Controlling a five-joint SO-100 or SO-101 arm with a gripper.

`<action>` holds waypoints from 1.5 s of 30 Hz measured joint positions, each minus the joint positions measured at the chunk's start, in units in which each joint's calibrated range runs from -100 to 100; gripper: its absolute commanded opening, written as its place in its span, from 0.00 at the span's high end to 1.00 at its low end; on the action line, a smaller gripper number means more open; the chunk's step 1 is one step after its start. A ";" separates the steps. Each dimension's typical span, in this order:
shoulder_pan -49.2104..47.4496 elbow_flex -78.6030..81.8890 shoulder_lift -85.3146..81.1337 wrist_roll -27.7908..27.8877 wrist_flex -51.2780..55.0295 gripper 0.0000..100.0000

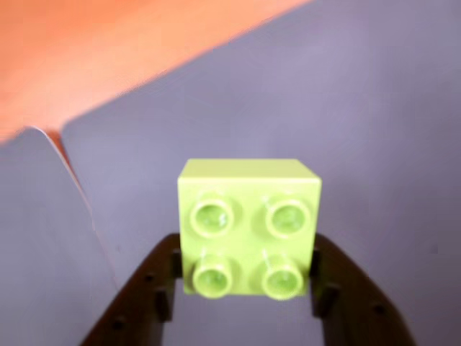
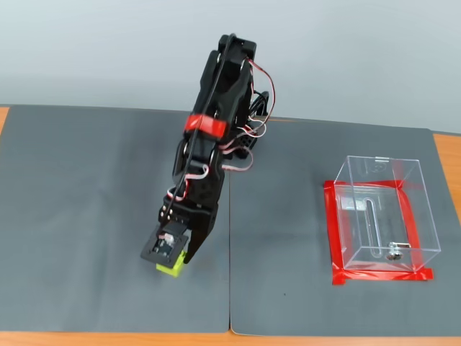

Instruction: Pick the green lego block and place it into the transparent box

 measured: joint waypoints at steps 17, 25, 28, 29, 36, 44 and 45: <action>-4.35 0.00 -20.65 0.00 4.34 0.91; -16.29 -8.80 -20.90 0.00 14.57 0.91; -22.11 -9.79 -20.90 0.00 15.26 0.91; -23.80 -9.79 -20.90 0.00 15.26 0.91; -35.22 -9.79 -20.90 0.00 15.26 0.91; -42.74 -9.79 -20.90 0.00 15.26 0.91; -43.92 -9.79 -20.90 0.00 15.26 0.91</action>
